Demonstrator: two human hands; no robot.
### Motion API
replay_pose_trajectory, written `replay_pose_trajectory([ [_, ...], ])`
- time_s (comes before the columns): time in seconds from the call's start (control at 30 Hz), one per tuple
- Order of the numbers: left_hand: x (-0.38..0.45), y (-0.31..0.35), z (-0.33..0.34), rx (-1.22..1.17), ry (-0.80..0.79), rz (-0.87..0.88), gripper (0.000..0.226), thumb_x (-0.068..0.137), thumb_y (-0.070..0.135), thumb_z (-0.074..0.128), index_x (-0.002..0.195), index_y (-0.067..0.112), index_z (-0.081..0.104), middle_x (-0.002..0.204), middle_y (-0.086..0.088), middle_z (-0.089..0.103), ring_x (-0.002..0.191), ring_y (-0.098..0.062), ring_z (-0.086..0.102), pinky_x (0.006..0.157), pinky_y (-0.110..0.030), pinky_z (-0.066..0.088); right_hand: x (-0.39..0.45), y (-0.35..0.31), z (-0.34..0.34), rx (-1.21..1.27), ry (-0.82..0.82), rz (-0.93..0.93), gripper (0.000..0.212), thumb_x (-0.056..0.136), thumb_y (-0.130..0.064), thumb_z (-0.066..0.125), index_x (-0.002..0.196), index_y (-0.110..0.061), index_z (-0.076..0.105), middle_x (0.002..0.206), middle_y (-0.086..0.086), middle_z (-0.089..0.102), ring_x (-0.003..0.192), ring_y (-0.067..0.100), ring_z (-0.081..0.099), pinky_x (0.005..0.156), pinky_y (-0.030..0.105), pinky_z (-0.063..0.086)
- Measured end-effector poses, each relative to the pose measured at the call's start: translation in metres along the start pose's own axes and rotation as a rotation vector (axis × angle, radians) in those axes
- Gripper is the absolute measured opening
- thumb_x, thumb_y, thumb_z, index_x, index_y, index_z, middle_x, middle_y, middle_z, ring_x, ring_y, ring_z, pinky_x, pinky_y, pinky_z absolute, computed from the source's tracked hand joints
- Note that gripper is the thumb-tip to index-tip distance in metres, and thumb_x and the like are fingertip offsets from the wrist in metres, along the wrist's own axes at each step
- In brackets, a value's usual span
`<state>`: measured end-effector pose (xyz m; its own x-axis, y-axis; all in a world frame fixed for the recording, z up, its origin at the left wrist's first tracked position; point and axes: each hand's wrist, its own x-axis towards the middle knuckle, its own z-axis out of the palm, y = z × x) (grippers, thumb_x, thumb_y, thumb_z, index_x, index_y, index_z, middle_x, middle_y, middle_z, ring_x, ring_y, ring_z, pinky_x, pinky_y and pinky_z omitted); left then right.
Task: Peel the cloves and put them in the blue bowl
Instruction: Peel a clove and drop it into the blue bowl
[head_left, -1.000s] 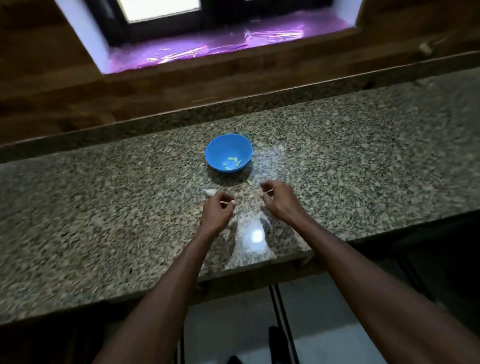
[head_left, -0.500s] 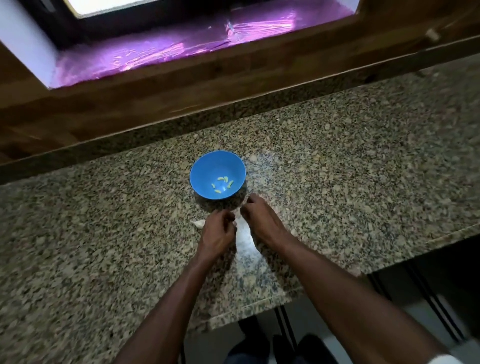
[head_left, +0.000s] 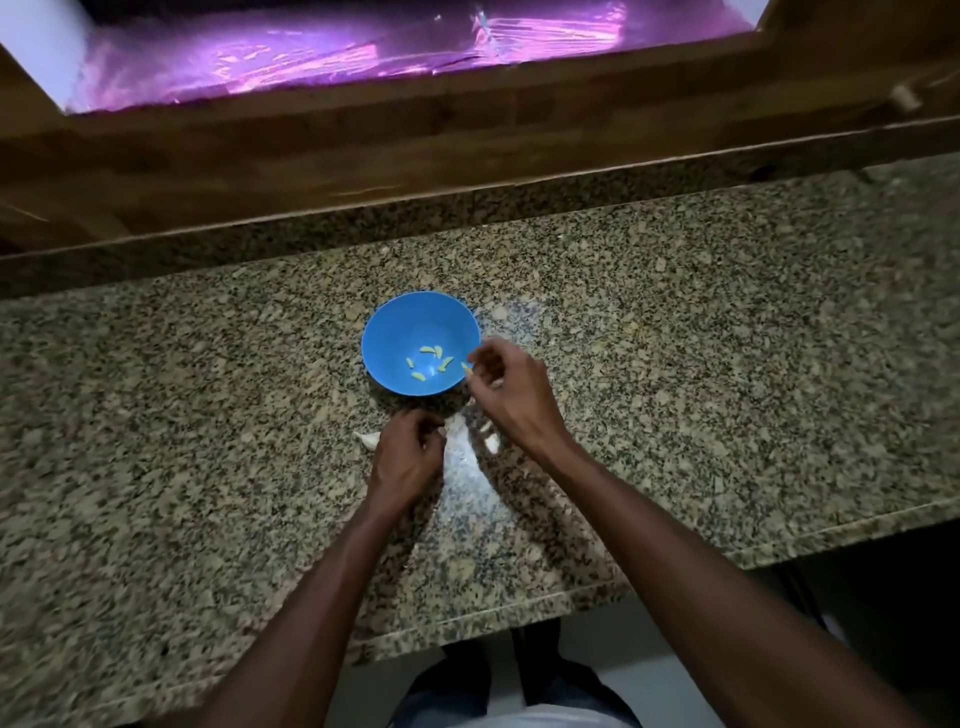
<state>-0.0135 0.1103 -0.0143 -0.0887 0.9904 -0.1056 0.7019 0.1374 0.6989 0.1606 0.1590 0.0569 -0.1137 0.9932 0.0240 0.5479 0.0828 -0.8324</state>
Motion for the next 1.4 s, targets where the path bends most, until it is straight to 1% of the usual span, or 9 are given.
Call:
replay_pose_trajectory([
  [0.1,0.001,0.003,0.002,-0.02,0.015,-0.028,0.017,0.089,0.012,0.063,0.102,0.013,0.075,0.094,-0.003,0.074,0.085,-0.021,0.068,0.077,-0.036,0.056,0.037,-0.024,0.005,0.011,0.002,-0.068,0.015,0.092,-0.008,0.07,0.107,-0.008,0.074,0.085,-0.004,0.07,0.073,-0.002,0.063,0.069,0.013,0.054],
  [0.27,-0.002,0.006,-0.01,0.006,0.138,0.026,0.016,0.087,0.006,0.062,0.095,0.013,0.074,0.091,-0.002,0.071,0.085,-0.017,0.064,0.076,-0.036,0.052,0.062,-0.034,0.013,-0.074,-0.042,-0.064,0.026,0.097,-0.011,0.067,0.12,-0.001,0.075,0.111,0.015,0.078,0.096,0.022,0.075,0.091,0.032,0.06],
  [0.47,-0.021,-0.007,-0.036,0.368,0.179,-0.211,0.036,0.091,0.034,0.069,0.122,0.016,0.067,0.129,-0.01,0.059,0.125,-0.037,0.044,0.101,-0.053,0.039,0.023,-0.023,0.012,0.074,-0.087,-0.038,0.013,0.094,-0.023,0.075,0.093,-0.012,0.08,0.083,-0.002,0.077,0.076,0.005,0.07,0.075,0.021,0.058],
  [0.67,-0.046,-0.03,-0.038,0.08,0.15,-0.155,0.022,0.086,0.011,0.07,0.108,0.011,0.071,0.105,-0.006,0.061,0.1,-0.03,0.06,0.087,-0.049,0.056,-0.039,0.007,0.036,0.189,-0.286,0.081,0.015,0.098,-0.028,0.072,0.086,-0.02,0.076,0.075,-0.005,0.075,0.071,0.009,0.072,0.071,0.033,0.06],
  [0.8,-0.054,-0.019,-0.036,-0.083,0.187,-0.246,0.02,0.09,0.007,0.07,0.109,0.01,0.076,0.1,-0.01,0.076,0.09,-0.025,0.071,0.08,-0.035,0.058,-0.048,0.022,0.049,0.235,-0.273,0.21,0.017,0.103,-0.012,0.06,0.102,-0.018,0.076,0.087,0.002,0.078,0.077,0.014,0.076,0.079,0.041,0.065],
  [1.0,-0.059,-0.016,-0.023,-0.242,0.171,-0.362,0.008,0.092,0.018,0.075,0.098,0.019,0.08,0.094,0.004,0.078,0.089,-0.01,0.073,0.082,-0.027,0.059,-0.039,0.024,0.052,0.133,-0.492,0.15,0.036,0.097,-0.022,0.068,0.133,-0.017,0.07,0.123,0.005,0.075,0.11,0.016,0.072,0.098,0.045,0.059],
  [1.1,-0.061,-0.01,-0.021,-0.351,0.197,-0.361,0.011,0.094,0.017,0.074,0.103,0.013,0.079,0.093,0.002,0.078,0.089,-0.01,0.074,0.079,-0.024,0.059,-0.04,0.025,0.054,0.137,-0.512,0.155,0.04,0.094,-0.024,0.073,0.133,-0.016,0.069,0.119,0.007,0.076,0.105,0.018,0.074,0.094,0.047,0.061],
  [1.2,-0.062,-0.004,-0.023,-0.46,0.222,-0.3,0.012,0.094,0.012,0.074,0.104,0.009,0.078,0.096,0.001,0.078,0.091,-0.007,0.073,0.081,-0.02,0.058,-0.043,0.028,0.053,0.415,-0.48,0.314,0.031,0.094,-0.016,0.077,0.124,-0.011,0.07,0.105,0.014,0.078,0.088,0.022,0.077,0.083,0.048,0.065],
  [1.4,-0.062,-0.001,-0.021,-0.509,0.187,-0.261,0.014,0.092,0.01,0.077,0.105,0.009,0.079,0.097,0.001,0.079,0.09,-0.011,0.074,0.079,-0.026,0.06,-0.048,0.024,0.045,0.76,-0.426,0.49,0.031,0.091,0.002,0.075,0.121,-0.006,0.072,0.112,0.017,0.077,0.096,0.029,0.075,0.087,0.043,0.064],
])
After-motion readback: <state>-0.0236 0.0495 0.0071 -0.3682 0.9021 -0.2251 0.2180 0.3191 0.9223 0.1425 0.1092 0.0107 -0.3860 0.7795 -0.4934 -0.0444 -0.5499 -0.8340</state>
